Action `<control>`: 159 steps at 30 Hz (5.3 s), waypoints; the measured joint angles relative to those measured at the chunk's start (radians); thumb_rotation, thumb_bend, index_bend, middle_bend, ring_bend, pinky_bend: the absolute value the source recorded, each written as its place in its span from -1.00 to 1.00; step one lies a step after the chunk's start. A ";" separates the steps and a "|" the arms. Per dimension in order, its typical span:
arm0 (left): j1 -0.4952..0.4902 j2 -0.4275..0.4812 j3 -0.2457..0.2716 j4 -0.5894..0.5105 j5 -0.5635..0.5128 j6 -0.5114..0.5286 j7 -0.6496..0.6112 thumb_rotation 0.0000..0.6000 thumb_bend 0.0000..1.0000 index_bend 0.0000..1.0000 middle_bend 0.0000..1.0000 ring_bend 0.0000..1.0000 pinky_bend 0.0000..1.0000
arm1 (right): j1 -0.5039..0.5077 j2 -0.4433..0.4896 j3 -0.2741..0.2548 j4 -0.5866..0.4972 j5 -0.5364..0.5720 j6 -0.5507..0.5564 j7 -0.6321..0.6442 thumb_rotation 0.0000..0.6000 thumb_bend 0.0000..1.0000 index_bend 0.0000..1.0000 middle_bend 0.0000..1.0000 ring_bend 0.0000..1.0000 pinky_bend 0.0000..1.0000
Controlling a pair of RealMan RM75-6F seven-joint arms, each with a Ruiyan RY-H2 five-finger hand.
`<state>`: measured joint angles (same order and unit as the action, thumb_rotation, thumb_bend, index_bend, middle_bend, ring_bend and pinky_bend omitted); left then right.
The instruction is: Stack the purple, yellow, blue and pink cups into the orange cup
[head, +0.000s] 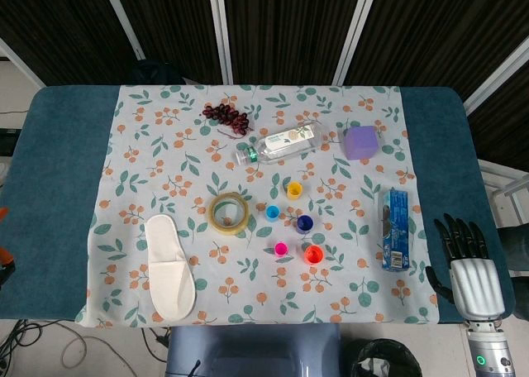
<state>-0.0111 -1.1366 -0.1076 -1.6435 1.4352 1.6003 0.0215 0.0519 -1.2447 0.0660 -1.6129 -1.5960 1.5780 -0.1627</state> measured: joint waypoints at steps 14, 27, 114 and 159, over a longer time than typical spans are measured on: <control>0.001 0.001 -0.001 0.000 0.000 0.002 0.000 1.00 0.60 -0.67 -0.96 -1.00 -1.00 | 0.000 0.018 -0.007 -0.030 0.019 -0.021 0.029 1.00 -0.19 -1.00 -1.00 -1.00 -0.98; -0.001 0.000 -0.004 -0.003 -0.001 0.002 -0.003 1.00 0.59 -0.67 -0.96 -1.00 -1.00 | 0.013 0.030 -0.011 -0.047 0.032 -0.062 0.074 1.00 -0.21 -1.00 -1.00 -1.00 -0.98; 0.000 0.008 -0.014 -0.001 -0.036 -0.014 -0.023 1.00 0.60 -0.66 -0.96 -1.00 -1.00 | 0.828 -0.264 0.084 0.018 0.856 -0.645 -0.374 1.00 -0.21 -0.08 -1.00 -1.00 -0.99; -0.003 0.005 -0.012 -0.003 -0.031 -0.017 -0.022 1.00 0.59 -0.66 -0.96 -1.00 -1.00 | 0.652 -0.035 -0.023 -0.384 0.611 -0.492 -0.358 1.00 -0.21 -0.08 -1.00 -1.00 -0.98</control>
<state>-0.0141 -1.1314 -0.1196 -1.6463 1.4042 1.5831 -0.0005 0.7043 -1.2794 0.0425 -1.9965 -0.9846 1.0855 -0.5206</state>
